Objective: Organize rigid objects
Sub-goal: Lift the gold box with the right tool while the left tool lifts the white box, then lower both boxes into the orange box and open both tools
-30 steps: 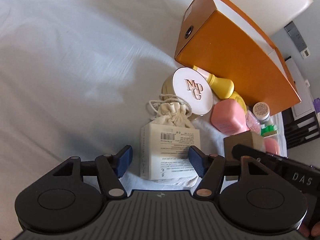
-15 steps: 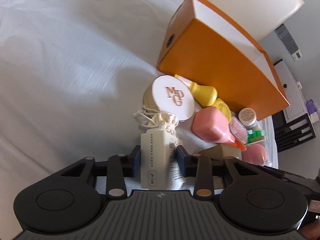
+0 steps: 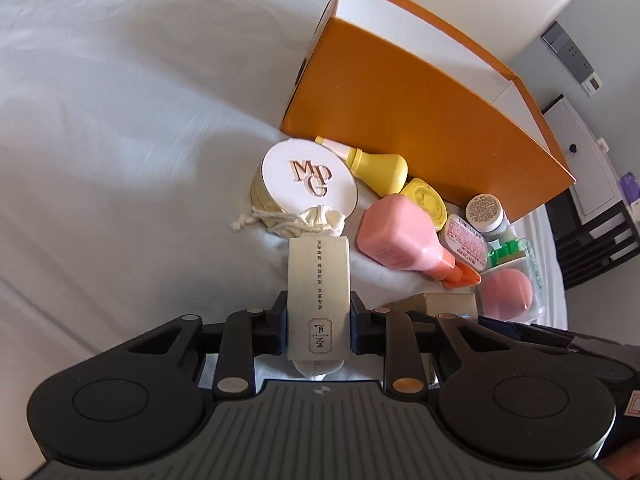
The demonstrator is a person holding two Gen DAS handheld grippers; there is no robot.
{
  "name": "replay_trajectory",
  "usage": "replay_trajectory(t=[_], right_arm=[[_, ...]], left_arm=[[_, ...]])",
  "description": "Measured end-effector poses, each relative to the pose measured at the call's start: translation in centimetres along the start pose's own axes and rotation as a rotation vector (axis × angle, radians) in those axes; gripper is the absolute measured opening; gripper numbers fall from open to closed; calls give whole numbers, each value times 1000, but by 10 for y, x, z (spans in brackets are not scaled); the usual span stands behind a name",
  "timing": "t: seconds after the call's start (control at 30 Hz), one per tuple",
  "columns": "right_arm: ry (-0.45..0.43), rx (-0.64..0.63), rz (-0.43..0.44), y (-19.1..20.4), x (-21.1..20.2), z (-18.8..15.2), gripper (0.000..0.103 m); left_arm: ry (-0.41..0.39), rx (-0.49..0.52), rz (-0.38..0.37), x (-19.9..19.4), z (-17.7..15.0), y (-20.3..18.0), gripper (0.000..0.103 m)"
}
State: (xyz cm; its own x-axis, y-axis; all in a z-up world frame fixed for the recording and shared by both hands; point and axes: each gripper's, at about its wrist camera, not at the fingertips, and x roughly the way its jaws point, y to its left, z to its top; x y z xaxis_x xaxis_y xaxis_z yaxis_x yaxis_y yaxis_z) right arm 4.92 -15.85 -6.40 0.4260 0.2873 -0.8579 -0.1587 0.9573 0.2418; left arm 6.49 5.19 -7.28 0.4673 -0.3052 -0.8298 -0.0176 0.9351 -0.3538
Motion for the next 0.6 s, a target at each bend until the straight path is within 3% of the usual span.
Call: replay_trajectory(t=[0.23, 0.47, 0.6], right_arm=[[-139, -24, 36, -1, -47, 32, 61], [-346, -75, 4, 7, -94, 100, 61], [-419, -68, -42, 4, -100, 137, 61]], left_arm=[[-137, 65, -24, -43, 27, -21, 30], [-300, 162, -89, -76, 90, -51, 30], [-341, 182, -108, -73, 129, -61, 30]])
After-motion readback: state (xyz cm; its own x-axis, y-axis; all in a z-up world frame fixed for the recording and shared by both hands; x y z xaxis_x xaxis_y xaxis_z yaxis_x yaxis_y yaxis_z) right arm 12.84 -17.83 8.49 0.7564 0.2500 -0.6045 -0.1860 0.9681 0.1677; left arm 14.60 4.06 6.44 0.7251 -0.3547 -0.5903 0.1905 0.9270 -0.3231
